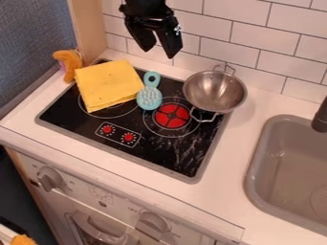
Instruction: Move the blue brush to the bottom left burner
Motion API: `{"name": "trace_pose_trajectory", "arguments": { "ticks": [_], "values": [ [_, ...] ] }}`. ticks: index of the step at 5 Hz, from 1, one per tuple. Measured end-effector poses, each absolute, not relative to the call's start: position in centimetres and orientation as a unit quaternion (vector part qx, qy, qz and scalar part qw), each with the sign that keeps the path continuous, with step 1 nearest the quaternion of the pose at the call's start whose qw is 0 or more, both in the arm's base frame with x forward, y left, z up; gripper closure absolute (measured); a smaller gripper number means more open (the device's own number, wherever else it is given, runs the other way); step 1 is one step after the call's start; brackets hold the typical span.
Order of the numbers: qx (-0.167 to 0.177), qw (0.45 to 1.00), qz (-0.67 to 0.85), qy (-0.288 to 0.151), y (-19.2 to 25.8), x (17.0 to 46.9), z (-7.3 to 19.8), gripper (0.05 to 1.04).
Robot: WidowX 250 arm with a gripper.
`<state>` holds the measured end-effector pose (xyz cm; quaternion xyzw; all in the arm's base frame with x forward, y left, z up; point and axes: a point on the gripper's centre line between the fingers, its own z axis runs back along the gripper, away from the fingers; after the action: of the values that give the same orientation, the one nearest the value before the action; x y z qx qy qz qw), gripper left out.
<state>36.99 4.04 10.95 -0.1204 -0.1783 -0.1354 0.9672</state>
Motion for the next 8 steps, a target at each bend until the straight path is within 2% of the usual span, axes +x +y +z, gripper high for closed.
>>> {"name": "trace_pose_trajectory", "arguments": {
  "ticks": [1,2,3,4,6,8],
  "values": [
    [-0.130,0.969,-0.128,-0.165,3.9,36.6,9.7,0.083],
    [-0.145,0.970,-0.067,-0.181,4.4,34.9,8.5,0.083],
    [-0.141,0.969,-0.006,-0.202,6.2,33.5,8.5,0.083],
    [-0.135,0.970,0.036,-0.200,6.7,32.8,7.8,0.083],
    [-0.092,0.981,0.040,-0.164,5.7,34.2,7.1,0.083],
    [-0.071,0.985,0.056,-0.149,5.4,35.4,4.9,0.083]
  ]
}}
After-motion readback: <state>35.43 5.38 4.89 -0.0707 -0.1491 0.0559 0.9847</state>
